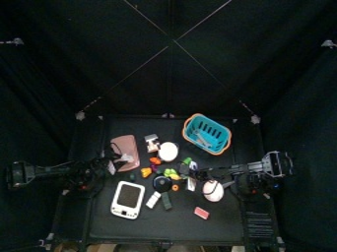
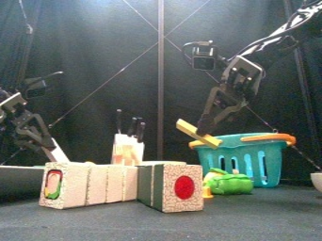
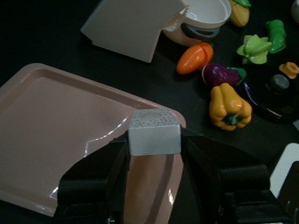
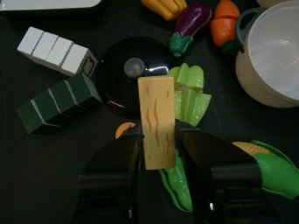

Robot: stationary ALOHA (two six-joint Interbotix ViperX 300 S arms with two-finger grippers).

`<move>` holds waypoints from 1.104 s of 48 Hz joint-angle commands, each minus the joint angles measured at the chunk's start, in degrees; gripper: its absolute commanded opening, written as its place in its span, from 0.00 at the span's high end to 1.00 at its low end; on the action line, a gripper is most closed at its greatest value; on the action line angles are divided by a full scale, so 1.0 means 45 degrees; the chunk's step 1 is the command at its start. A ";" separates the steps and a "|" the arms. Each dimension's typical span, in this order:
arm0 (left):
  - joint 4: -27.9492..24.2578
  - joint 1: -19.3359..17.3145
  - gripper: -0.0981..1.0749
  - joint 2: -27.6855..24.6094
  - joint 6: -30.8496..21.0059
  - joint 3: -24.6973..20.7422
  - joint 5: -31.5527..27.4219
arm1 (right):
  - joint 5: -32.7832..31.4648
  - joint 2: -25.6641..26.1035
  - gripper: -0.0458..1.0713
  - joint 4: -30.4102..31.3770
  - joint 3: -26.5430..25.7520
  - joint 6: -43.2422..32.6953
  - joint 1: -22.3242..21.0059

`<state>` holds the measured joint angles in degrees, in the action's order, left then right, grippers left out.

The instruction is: Place rice on plate

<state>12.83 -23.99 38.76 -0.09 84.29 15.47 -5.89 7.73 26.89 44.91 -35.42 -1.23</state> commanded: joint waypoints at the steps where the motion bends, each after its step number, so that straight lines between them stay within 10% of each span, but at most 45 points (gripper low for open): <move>1: 0.0000 -0.0020 0.27 -0.0020 0.0000 -0.0312 0.0039 | 0.0059 0.0195 0.51 0.0020 -0.0293 0.0020 -0.0059; 31: 0.0020 0.0020 0.26 -0.0020 0.0000 -0.0312 0.0039 | 0.0059 0.0195 0.51 0.0020 -0.0293 0.0020 -0.0059; 53: 0.0078 0.0000 0.08 -0.0020 -0.0020 -0.0312 0.0059 | 0.0059 0.0215 0.51 0.0020 -0.0371 0.0059 -0.0059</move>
<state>13.10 -23.91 38.76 -0.18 84.29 15.47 -5.89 7.73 26.89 44.56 -35.16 -1.23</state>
